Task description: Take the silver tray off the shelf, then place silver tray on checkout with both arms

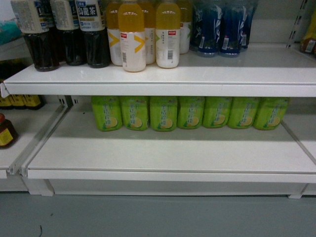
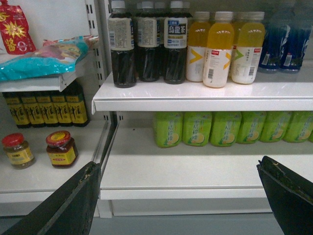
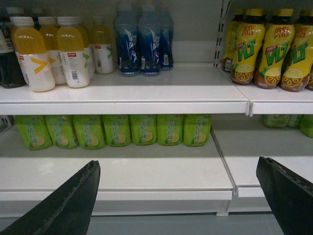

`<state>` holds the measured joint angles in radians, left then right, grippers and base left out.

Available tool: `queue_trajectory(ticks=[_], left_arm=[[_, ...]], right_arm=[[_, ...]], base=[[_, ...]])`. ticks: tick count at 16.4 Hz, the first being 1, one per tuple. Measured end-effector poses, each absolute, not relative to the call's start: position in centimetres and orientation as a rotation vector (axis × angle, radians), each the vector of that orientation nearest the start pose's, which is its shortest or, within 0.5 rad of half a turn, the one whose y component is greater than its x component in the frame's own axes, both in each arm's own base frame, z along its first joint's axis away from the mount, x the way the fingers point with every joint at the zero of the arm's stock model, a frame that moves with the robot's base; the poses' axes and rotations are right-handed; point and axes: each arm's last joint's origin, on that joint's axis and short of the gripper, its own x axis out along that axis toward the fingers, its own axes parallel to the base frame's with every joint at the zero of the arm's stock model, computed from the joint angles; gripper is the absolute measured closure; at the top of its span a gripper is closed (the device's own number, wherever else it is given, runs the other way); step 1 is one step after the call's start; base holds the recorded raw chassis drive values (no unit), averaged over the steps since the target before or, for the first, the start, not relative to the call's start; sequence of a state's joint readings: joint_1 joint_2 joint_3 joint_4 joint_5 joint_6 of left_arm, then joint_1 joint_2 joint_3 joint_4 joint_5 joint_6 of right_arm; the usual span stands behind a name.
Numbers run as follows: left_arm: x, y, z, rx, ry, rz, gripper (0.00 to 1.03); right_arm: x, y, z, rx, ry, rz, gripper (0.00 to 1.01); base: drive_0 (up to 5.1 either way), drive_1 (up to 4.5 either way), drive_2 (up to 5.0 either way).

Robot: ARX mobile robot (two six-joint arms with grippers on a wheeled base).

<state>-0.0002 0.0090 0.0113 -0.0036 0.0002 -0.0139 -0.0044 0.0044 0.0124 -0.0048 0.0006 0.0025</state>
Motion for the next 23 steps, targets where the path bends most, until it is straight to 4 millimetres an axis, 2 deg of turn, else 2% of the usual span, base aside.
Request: queue_trajectory(ticks=[23], left_arm=[[9.76, 0.0, 16.62, -0.01, 0.002, -0.001, 0.05]], right_arm=[[9.72, -0.04, 16.69, 0.002, -0.003, -0.005, 0.03]], base=[[0.0, 0.0, 0.0]])
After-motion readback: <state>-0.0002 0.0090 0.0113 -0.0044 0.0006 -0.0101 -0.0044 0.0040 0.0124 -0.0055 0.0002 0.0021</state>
